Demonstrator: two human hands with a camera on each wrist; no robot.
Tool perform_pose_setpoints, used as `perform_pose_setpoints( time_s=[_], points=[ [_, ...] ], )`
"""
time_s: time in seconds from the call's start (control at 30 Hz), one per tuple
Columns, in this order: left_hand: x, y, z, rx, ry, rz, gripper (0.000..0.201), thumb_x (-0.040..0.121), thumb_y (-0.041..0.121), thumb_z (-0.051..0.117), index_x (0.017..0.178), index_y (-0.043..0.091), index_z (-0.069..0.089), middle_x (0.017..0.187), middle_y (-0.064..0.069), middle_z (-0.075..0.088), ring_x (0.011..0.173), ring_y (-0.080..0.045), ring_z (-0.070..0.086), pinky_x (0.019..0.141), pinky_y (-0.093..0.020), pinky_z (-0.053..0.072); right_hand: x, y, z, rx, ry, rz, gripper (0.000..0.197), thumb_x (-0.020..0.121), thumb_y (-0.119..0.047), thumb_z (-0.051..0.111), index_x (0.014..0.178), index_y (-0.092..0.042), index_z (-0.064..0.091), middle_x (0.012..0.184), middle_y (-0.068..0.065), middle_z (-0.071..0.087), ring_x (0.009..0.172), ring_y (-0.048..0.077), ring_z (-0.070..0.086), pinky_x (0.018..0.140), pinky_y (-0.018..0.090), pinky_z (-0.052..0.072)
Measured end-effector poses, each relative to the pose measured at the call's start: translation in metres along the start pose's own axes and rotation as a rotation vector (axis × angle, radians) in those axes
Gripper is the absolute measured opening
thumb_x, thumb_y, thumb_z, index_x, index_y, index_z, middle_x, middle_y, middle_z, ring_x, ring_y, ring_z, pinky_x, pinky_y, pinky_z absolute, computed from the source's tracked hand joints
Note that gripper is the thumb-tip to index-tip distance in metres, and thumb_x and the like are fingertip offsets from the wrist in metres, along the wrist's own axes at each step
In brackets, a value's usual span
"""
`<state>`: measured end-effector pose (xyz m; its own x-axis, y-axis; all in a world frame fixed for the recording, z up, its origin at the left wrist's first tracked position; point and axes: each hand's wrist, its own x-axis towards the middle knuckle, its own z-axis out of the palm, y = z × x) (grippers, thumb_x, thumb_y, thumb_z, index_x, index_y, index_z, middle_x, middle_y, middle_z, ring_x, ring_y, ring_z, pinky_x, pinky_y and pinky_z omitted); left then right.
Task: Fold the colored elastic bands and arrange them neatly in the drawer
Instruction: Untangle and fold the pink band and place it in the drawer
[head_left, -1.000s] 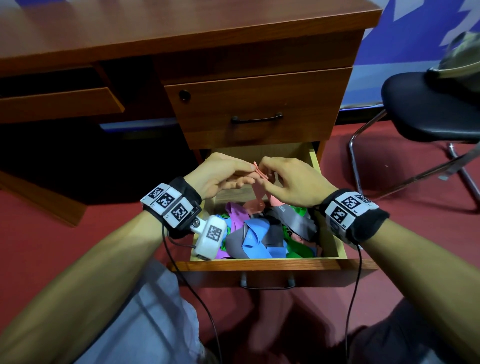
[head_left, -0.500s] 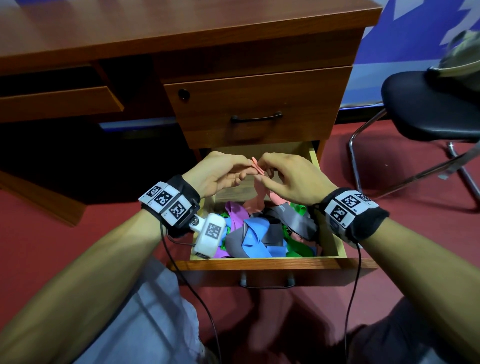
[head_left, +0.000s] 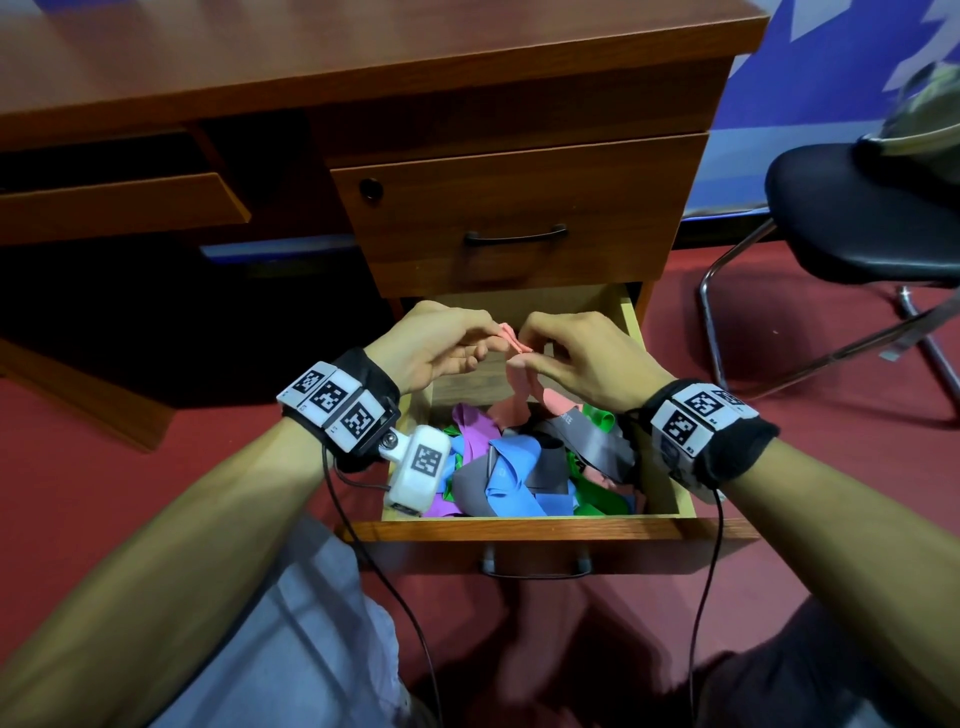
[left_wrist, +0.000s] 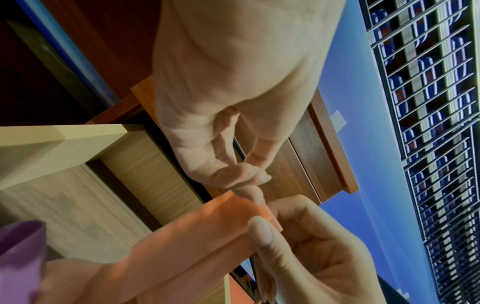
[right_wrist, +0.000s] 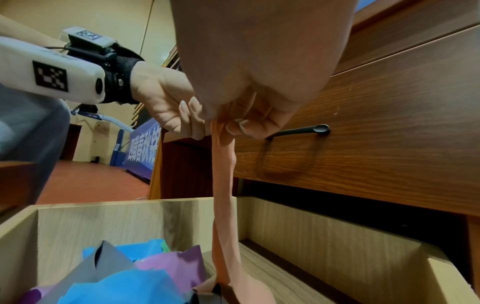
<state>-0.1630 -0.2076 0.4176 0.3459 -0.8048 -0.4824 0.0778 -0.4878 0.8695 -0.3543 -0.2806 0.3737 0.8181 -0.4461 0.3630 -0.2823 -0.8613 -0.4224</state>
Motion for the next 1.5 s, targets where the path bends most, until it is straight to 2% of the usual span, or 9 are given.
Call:
perform_pose_setpoints(
  time_s=[0.07, 0.23, 0.5, 0.67, 0.83, 0.97, 1.1, 1.23, 1.5],
  points=[
    [0.0006, 0.0003, -0.0007, 0.040, 0.013, 0.005, 0.006, 0.088, 0.006, 0.071, 0.084, 0.003, 0.075, 0.075, -0.010, 0.075, 0.049, -0.008, 0.057, 0.048, -0.017, 0.046, 0.0008, 0.0008, 0.0016, 0.032, -0.009, -0.001, 0.026, 0.096, -0.043, 0.064, 0.096, -0.017, 0.061, 0.070, -0.014, 0.052, 0.061, 0.000, 0.047, 0.059, 0.013, 0.030],
    [0.0003, -0.0010, 0.0029, 0.182, 0.017, 0.056, 0.014, 0.094, 0.011, 0.061, 0.093, 0.009, 0.074, 0.067, -0.002, 0.061, 0.051, -0.009, 0.049, 0.043, -0.019, 0.040, 0.0019, 0.0019, 0.0027, 0.035, -0.033, 0.004, 0.013, 0.098, -0.031, 0.061, 0.101, -0.019, 0.062, 0.081, -0.008, 0.064, 0.066, 0.006, 0.049, 0.063, 0.026, 0.041],
    [0.0009, -0.0021, 0.0047, 0.169, 0.007, 0.085, 0.023, 0.099, 0.009, 0.052, 0.089, 0.002, 0.071, 0.080, -0.015, 0.076, 0.060, -0.017, 0.071, 0.045, -0.020, 0.051, 0.0028, 0.0026, 0.0002, 0.084, 0.113, 0.080, 0.010, 0.094, -0.022, 0.064, 0.099, -0.017, 0.071, 0.081, -0.005, 0.070, 0.072, 0.008, 0.063, 0.066, 0.023, 0.049],
    [0.0010, 0.0005, 0.0025, 0.092, 0.014, 0.107, 0.023, 0.099, 0.009, 0.051, 0.095, -0.004, 0.070, 0.076, -0.015, 0.076, 0.058, -0.017, 0.070, 0.045, -0.019, 0.050, 0.0019, 0.0039, 0.0002, 0.044, 0.193, 0.105, 0.011, 0.094, -0.021, 0.068, 0.101, -0.016, 0.075, 0.088, -0.005, 0.076, 0.078, 0.007, 0.067, 0.069, 0.004, 0.040],
    [-0.0023, 0.0013, 0.0034, -0.084, -0.091, 0.011, 0.017, 0.097, 0.006, 0.054, 0.100, -0.006, 0.065, 0.085, -0.023, 0.077, 0.065, -0.021, 0.074, 0.050, -0.021, 0.055, 0.0022, 0.0027, 0.0045, 0.094, 0.277, 0.154, 0.017, 0.095, -0.027, 0.064, 0.104, -0.018, 0.075, 0.090, -0.006, 0.076, 0.080, 0.006, 0.069, 0.074, 0.027, 0.055],
    [-0.0045, 0.0005, 0.0053, -0.143, -0.131, -0.052, 0.019, 0.097, 0.007, 0.055, 0.112, -0.002, 0.061, 0.086, -0.022, 0.076, 0.064, -0.020, 0.074, 0.050, -0.019, 0.054, 0.0027, 0.0016, 0.0033, 0.125, 0.317, 0.174, 0.021, 0.095, -0.032, 0.059, 0.103, -0.019, 0.074, 0.091, -0.006, 0.075, 0.081, 0.005, 0.068, 0.074, 0.034, 0.056],
    [-0.0034, 0.0008, 0.0048, -0.161, -0.145, -0.066, 0.034, 0.099, 0.009, 0.052, 0.129, -0.006, 0.058, 0.094, -0.021, 0.076, 0.065, -0.018, 0.073, 0.050, -0.019, 0.054, 0.0004, 0.0024, 0.0054, 0.035, 0.209, 0.076, 0.022, 0.096, -0.031, 0.060, 0.109, -0.019, 0.072, 0.097, -0.004, 0.075, 0.087, 0.013, 0.070, 0.076, 0.038, 0.055],
    [-0.0049, 0.0020, 0.0043, -0.188, -0.162, -0.076, 0.024, 0.100, 0.010, 0.051, 0.117, -0.004, 0.060, 0.091, -0.020, 0.076, 0.065, -0.017, 0.072, 0.051, -0.018, 0.054, -0.0005, 0.0044, 0.0084, 0.011, 0.203, 0.036, 0.026, 0.095, -0.022, 0.063, 0.118, -0.016, 0.072, 0.105, 0.001, 0.075, 0.095, 0.018, 0.071, 0.082, 0.038, 0.056],
    [-0.0054, 0.0015, 0.0041, -0.214, -0.187, -0.085, 0.014, 0.099, 0.009, 0.052, 0.101, 0.000, 0.062, 0.094, -0.021, 0.076, 0.069, -0.018, 0.073, 0.058, -0.019, 0.054, 0.0002, 0.0021, 0.0069, -0.011, 0.170, 0.012, 0.027, 0.095, -0.029, 0.059, 0.117, -0.019, 0.072, 0.103, -0.002, 0.074, 0.092, 0.018, 0.070, 0.078, 0.040, 0.056]
  ],
)
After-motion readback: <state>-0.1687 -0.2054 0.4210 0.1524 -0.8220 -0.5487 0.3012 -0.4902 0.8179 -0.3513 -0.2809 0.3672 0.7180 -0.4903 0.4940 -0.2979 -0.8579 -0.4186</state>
